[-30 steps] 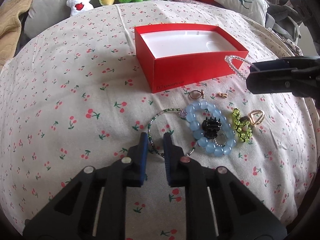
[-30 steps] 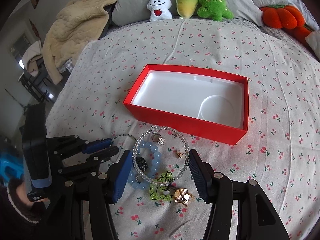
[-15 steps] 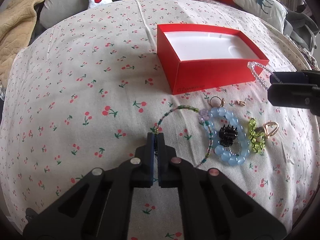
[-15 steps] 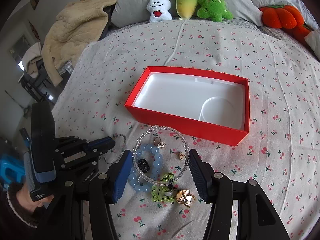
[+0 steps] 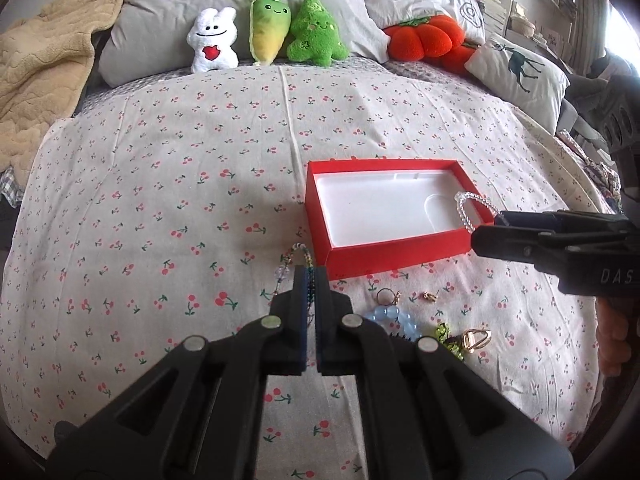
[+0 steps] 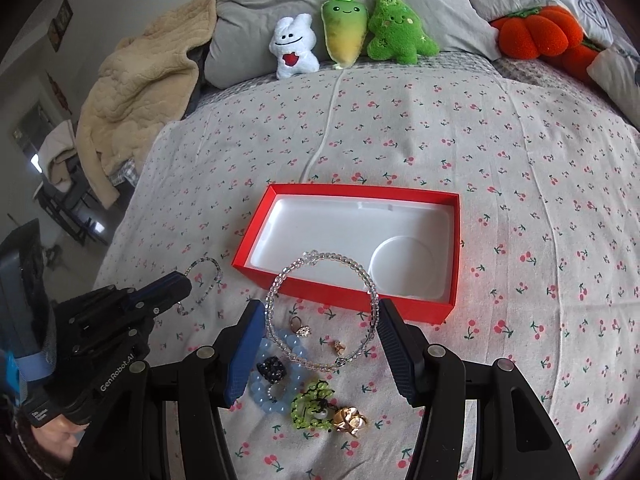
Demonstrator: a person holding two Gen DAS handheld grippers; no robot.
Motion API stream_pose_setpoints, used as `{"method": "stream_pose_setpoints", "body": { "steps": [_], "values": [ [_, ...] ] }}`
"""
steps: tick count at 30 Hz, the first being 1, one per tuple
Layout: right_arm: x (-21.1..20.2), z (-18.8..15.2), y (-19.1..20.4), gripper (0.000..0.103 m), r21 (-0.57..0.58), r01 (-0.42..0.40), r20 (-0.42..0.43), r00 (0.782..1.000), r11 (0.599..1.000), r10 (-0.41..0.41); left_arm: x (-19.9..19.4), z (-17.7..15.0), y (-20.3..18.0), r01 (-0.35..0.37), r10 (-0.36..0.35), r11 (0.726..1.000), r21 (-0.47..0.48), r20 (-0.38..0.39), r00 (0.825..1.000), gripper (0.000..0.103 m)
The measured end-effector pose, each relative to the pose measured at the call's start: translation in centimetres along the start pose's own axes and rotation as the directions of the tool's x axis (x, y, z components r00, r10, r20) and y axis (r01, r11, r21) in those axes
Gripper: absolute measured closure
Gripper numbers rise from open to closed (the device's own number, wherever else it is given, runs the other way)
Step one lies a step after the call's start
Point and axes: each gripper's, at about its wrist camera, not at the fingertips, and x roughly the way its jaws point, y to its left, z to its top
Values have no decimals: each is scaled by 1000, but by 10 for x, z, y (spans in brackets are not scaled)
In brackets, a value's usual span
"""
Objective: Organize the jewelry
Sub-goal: 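Carry both bracelets into the red box and open both tools while releasing them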
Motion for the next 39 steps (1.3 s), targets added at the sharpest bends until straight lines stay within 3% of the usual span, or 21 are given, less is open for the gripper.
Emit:
{"method": "stream_pose_setpoints", "body": {
  "steps": [5,9,15,19,22,30,39],
  "values": [
    [-7,6,-10,45,22,0,24,1000,1000,0,-11,14,-4,82,-80,996,-42,47,996,100],
    [-10,12,-18,45,48,-4,41,999,999,2,-13,28,-10,176,-170,981,-80,78,982,100],
    [-7,20,-30,45,71,8,48,999,997,-12,6,43,-22,309,-299,940,-144,88,950,100],
    [-1,25,-40,45,98,11,49,999,995,-16,32,45,-20,357,-349,909,-214,73,934,100],
    [8,25,-45,44,101,28,32,999,995,-31,55,41,-13,339,-341,903,-263,38,939,100],
    [28,27,-39,44,52,77,-3,997,996,-77,66,37,-6,200,-204,954,-222,4,979,99],
    [40,32,-33,44,15,111,-5,994,994,-111,60,37,-5,158,-159,973,-169,5,987,99]
  ]
}}
